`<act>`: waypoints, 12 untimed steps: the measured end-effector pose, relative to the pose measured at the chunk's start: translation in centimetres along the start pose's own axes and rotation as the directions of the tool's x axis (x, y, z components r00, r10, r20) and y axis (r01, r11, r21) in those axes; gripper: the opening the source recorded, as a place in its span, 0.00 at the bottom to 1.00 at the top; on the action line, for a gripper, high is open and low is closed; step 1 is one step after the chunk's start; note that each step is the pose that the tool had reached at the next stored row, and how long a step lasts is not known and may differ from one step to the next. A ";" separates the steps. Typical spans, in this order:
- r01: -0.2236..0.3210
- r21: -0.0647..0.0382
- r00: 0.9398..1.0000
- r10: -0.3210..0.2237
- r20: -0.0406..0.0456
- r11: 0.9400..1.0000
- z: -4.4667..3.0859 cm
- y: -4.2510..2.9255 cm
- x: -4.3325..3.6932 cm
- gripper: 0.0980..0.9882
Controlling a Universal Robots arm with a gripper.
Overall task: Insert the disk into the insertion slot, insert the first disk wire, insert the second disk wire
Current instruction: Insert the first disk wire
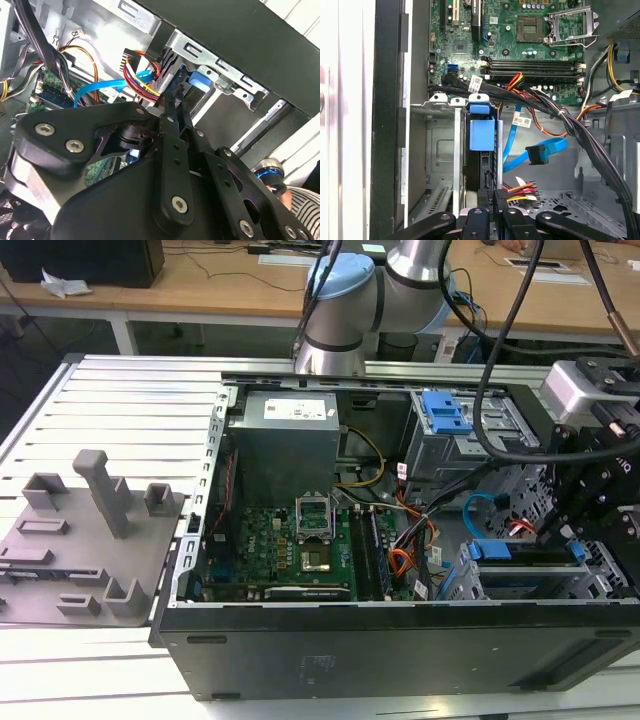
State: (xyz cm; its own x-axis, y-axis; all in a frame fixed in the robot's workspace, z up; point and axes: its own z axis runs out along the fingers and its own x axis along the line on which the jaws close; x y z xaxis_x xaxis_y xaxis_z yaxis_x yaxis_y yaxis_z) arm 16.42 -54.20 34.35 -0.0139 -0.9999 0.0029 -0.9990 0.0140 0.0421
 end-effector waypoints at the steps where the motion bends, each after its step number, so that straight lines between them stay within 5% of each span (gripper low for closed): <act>1: 0.000 0.000 1.000 0.000 0.000 1.000 0.18 -0.05 0.02 0.08; 12: 0.000 -0.002 1.000 0.000 0.001 1.000 0.78 -0.32 0.08 0.08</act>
State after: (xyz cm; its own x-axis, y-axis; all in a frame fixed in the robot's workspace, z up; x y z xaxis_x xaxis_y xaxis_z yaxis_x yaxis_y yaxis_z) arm 16.70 -54.29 33.56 -0.0137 -0.9999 0.0015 -0.9989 0.0138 0.0437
